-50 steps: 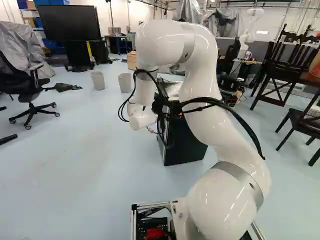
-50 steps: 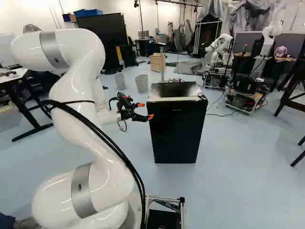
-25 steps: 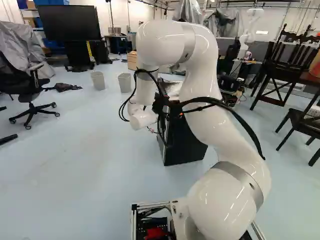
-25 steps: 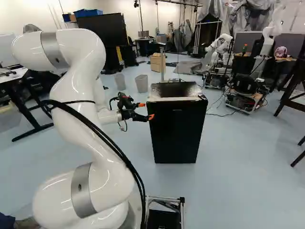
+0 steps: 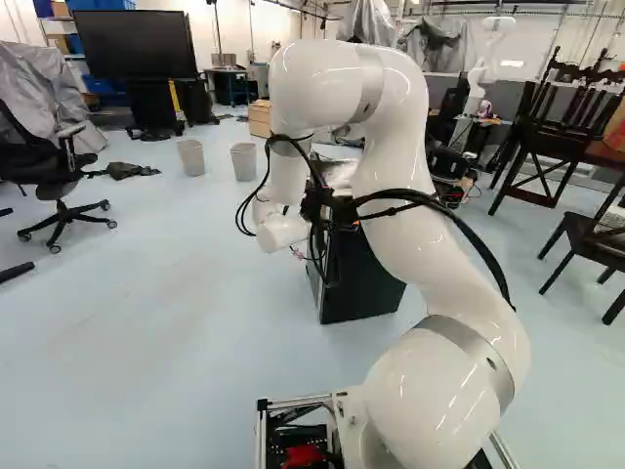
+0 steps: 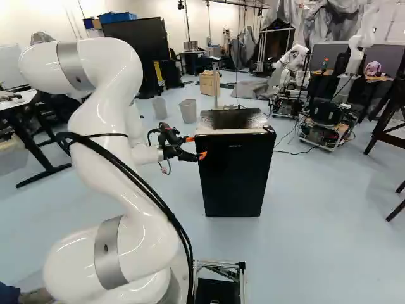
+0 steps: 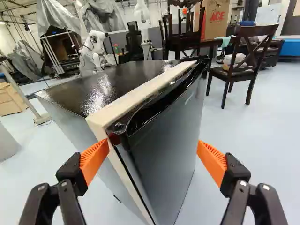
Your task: Grab a drink from the fridge
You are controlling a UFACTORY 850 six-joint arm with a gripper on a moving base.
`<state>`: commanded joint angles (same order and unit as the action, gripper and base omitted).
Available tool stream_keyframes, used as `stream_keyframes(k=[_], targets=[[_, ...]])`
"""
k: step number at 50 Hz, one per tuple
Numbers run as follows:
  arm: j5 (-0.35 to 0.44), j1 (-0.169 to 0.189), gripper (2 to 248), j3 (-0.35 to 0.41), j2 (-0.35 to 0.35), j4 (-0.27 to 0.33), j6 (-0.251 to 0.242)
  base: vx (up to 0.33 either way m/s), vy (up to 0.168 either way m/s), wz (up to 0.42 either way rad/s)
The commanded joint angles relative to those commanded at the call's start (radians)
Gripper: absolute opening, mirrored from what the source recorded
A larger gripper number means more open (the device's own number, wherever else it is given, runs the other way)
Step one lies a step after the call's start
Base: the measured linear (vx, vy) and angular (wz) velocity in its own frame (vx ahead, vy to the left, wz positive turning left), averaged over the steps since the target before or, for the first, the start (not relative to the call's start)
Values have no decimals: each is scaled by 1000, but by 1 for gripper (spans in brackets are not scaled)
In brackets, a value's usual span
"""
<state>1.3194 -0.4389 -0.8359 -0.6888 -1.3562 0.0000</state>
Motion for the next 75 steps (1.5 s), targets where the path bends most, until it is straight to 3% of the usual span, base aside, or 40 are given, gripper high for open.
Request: stream_keyframes(k=[42,75], targets=[[0,35,247,106,55,0,0,0,-2,-5],[0,8,247,249,128,-22,0,0,0,0]])
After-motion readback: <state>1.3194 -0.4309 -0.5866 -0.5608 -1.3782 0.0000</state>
